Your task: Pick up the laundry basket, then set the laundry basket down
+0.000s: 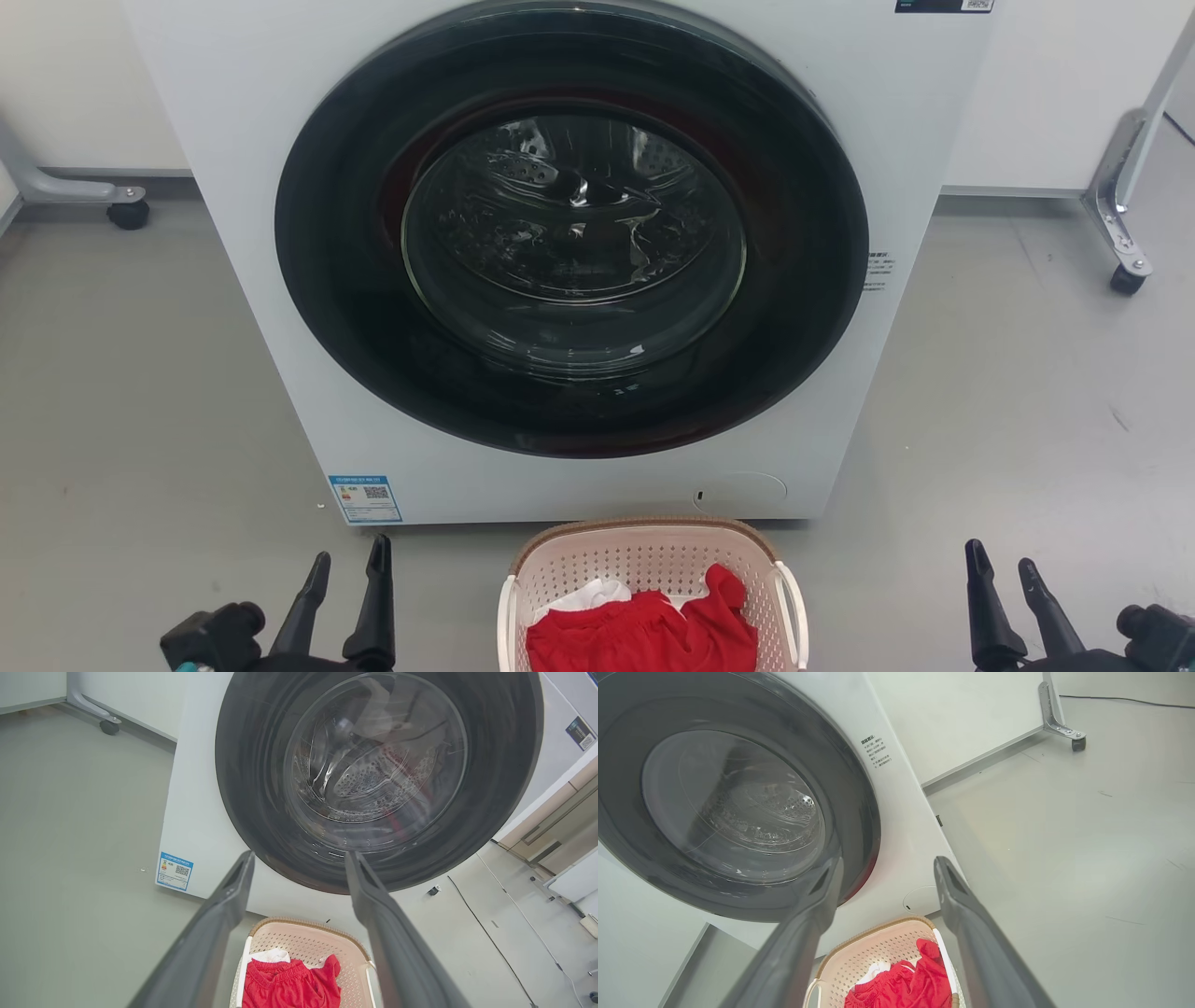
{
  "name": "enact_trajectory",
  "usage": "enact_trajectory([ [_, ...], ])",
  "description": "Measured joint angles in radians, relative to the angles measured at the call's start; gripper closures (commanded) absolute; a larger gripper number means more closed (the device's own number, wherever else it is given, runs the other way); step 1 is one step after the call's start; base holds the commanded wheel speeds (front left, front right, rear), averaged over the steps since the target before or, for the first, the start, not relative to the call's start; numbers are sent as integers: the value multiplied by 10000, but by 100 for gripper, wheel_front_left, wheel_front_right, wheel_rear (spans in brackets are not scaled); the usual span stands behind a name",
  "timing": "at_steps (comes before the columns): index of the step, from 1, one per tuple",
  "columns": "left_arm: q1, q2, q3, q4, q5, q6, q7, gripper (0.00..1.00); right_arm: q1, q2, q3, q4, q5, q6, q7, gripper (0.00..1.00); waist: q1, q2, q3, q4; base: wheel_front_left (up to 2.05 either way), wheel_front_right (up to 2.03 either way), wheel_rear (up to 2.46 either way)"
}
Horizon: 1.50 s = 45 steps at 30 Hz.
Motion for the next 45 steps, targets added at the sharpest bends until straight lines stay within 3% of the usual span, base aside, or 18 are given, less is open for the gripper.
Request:
enact_trajectory([
  [29,-1,58,-959,717,3398,704,-1057,0,34,-410,1009,391,-3384,-619,-1051,0,0,-1,-68,52,0,0,0],
  [45,-1,-12,-863,909,3438,709,-1057,0,71,-410,970,522,-3486,-690,-1053,0,0,0,-42,66,0,0,0],
])
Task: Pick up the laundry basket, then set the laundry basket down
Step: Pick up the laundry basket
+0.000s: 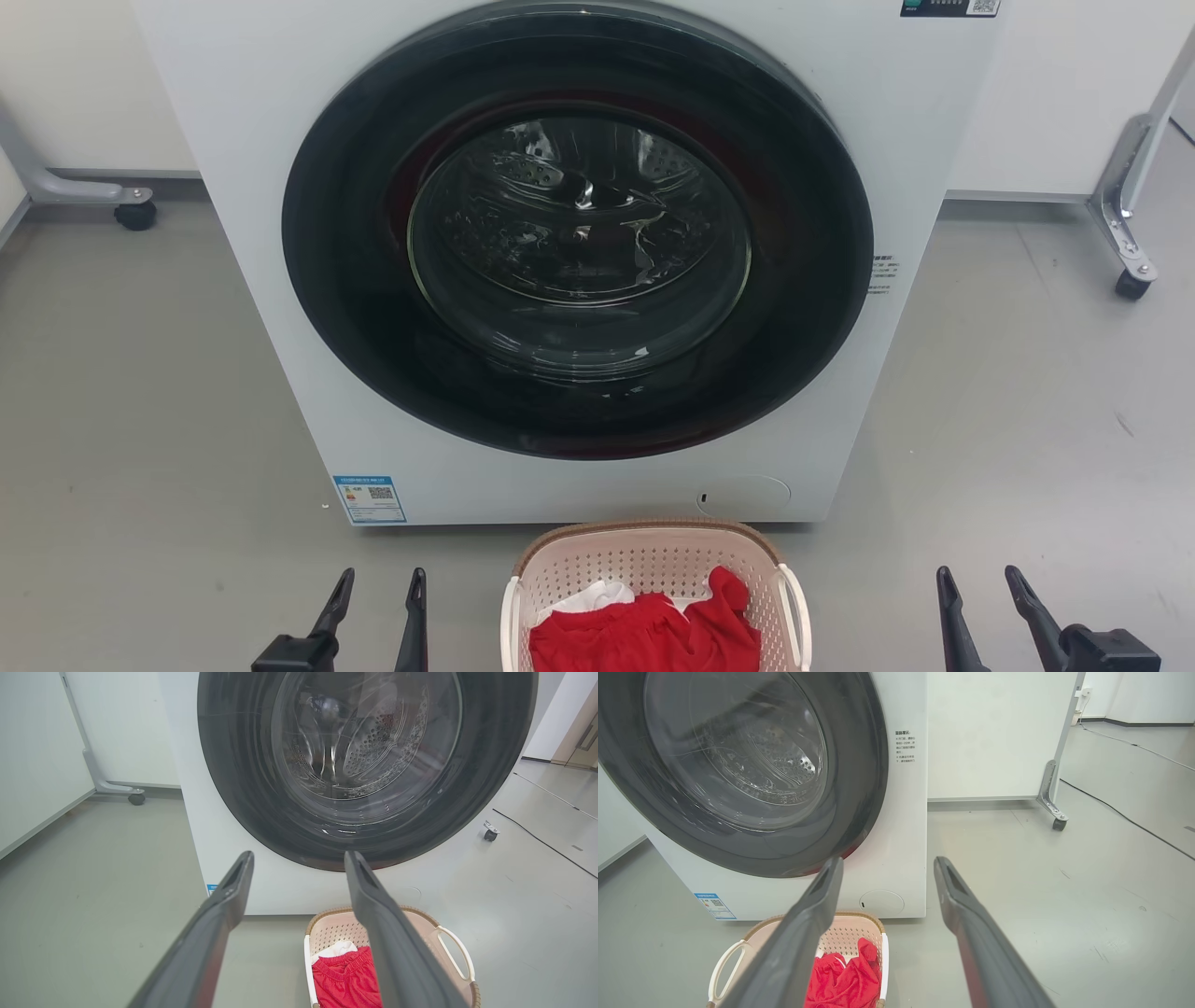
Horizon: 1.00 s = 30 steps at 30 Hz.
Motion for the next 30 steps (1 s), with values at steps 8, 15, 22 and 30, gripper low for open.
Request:
enact_trajectory([
  [8,0,-6,27,36,2,0,0,0,0,0,-33,19,0,2,0,0,0,0,27,2,0,0,0],
  [15,0,-21,35,36,19,0,0,0,0,0,-77,21,-2,0,0,0,0,0,85,0,0,0,0],
  [22,-11,-33,17,-10,213,-2,0,0,-2,-2,-155,-25,-2,0,0,0,0,0,425,-18,0,0,0],
  [30,-620,-153,-161,196,268,-29,8,0,-475,-4,-217,171,23,8,17,0,1,0,1159,-45,0,0,0],
])
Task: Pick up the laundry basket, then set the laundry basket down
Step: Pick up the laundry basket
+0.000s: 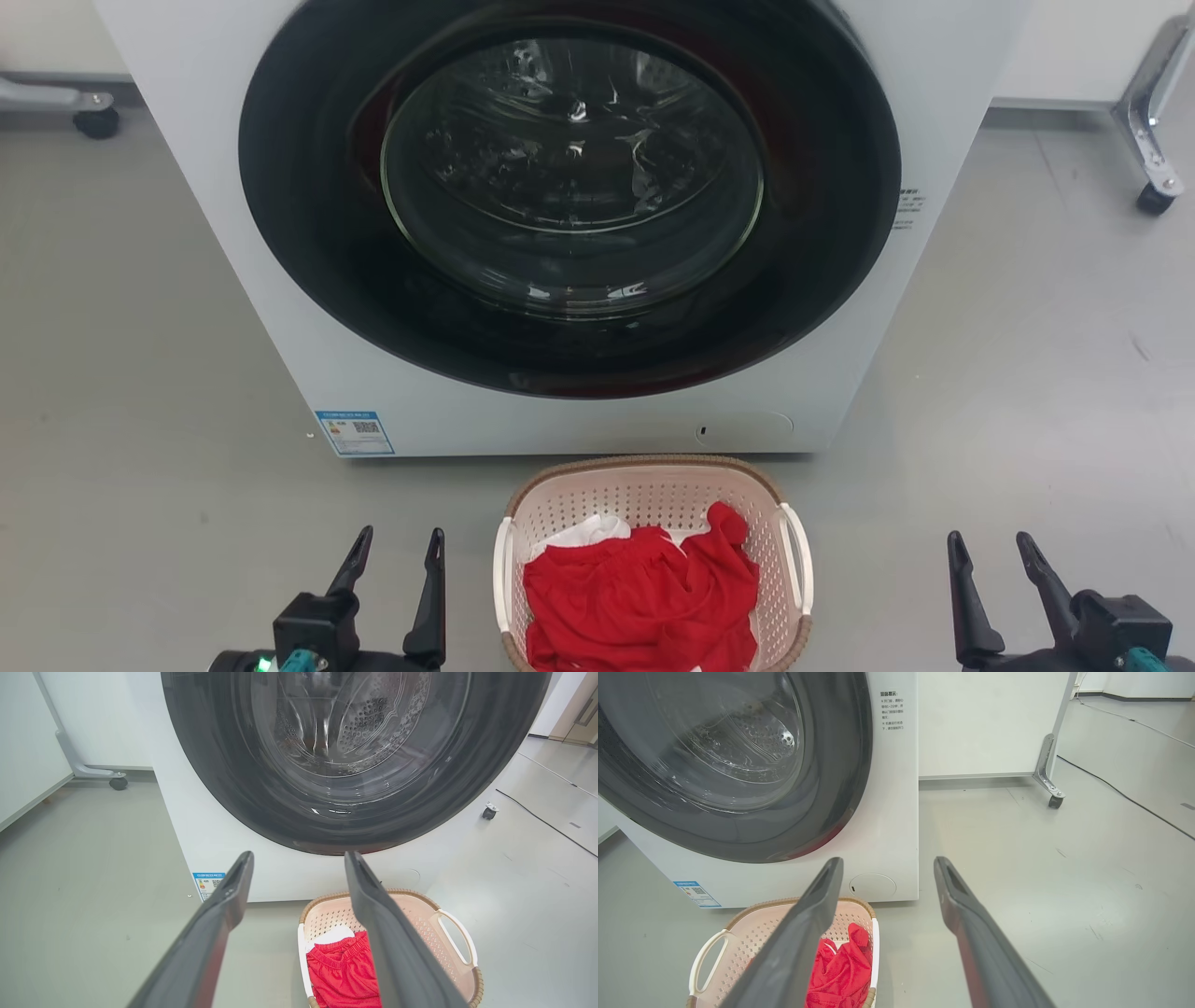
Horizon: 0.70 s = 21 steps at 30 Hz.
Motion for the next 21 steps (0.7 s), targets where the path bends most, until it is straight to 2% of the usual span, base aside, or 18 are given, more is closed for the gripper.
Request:
enact_trajectory([
  [21,-2389,-192,-10,1225,13,-182,211,0,-2393,61,33,650,13,232,182,0,2,1,2686,-144,0,0,0],
])
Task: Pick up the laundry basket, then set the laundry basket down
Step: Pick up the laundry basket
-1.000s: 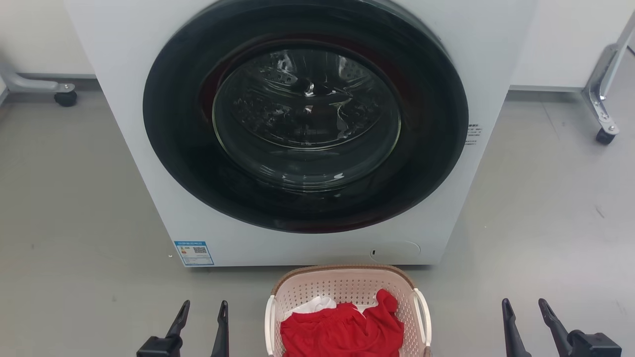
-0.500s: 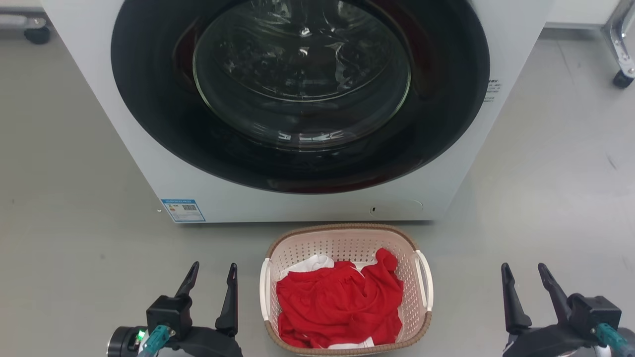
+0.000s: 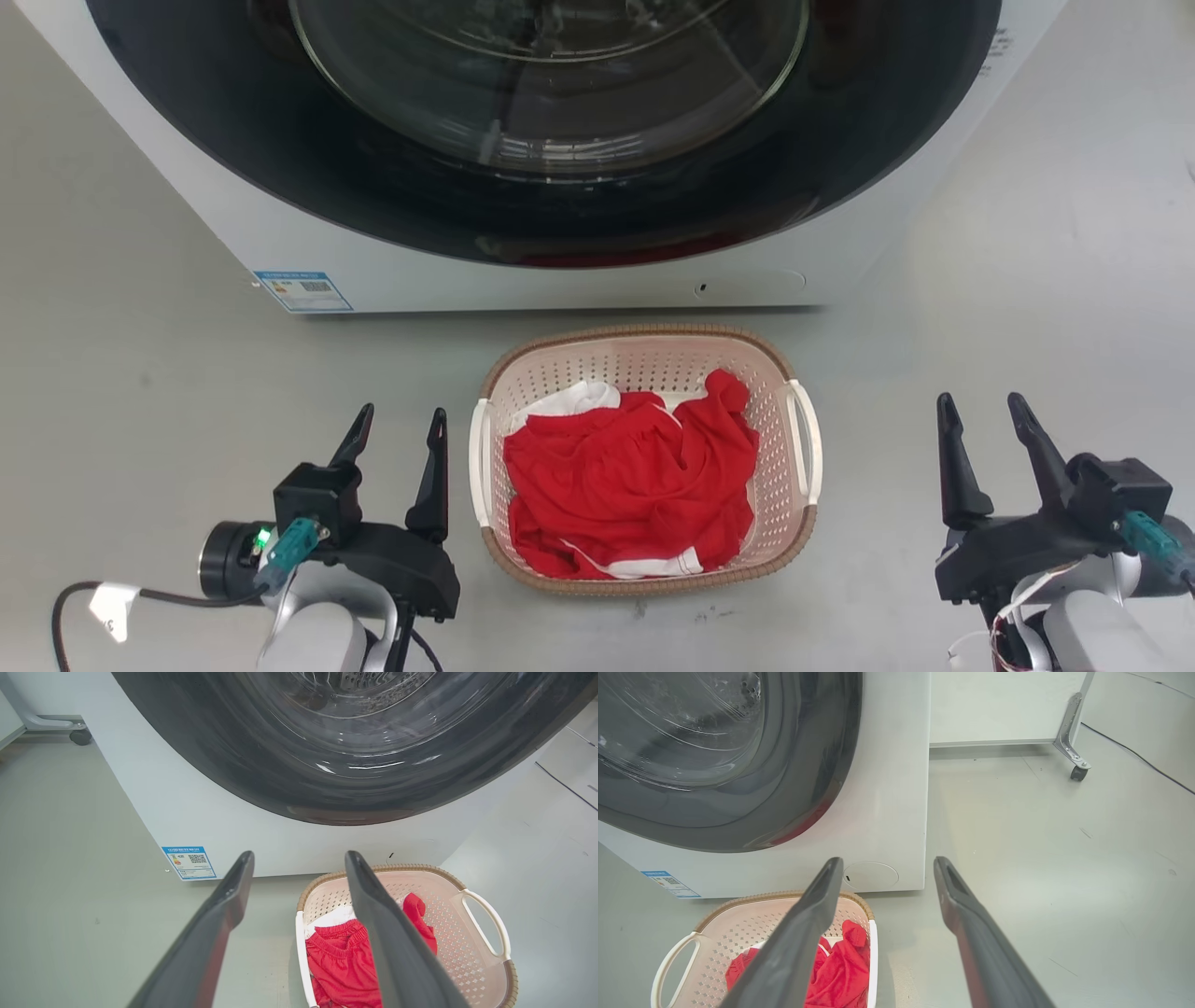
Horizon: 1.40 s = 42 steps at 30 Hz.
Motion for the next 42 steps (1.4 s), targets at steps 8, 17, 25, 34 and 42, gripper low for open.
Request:
enact_trajectory([
  [8,-959,-52,-13,355,86,-81,63,0,-915,128,127,211,-23,86,4,0,-1,1,1169,-77,0,0,0],
  [17,-2196,-90,-35,1089,102,-265,339,0,-2189,351,244,784,-33,217,272,0,-1,1,2500,-164,0,0,0],
  [25,-3049,-115,-44,2349,65,-662,802,0,-3128,713,485,2008,-19,387,717,0,-1,2,3460,-241,0,0,0],
  [34,-3696,-236,-111,3603,-113,-1058,1406,0,-3952,1124,721,3279,8,569,1147,0,-2,0,3821,-345,0,0,0],
  [42,-4283,-293,33,4449,-479,-1285,1875,0,-4852,1363,974,4236,12,658,1532,0,-2,0,4091,-473,0,0,0],
])
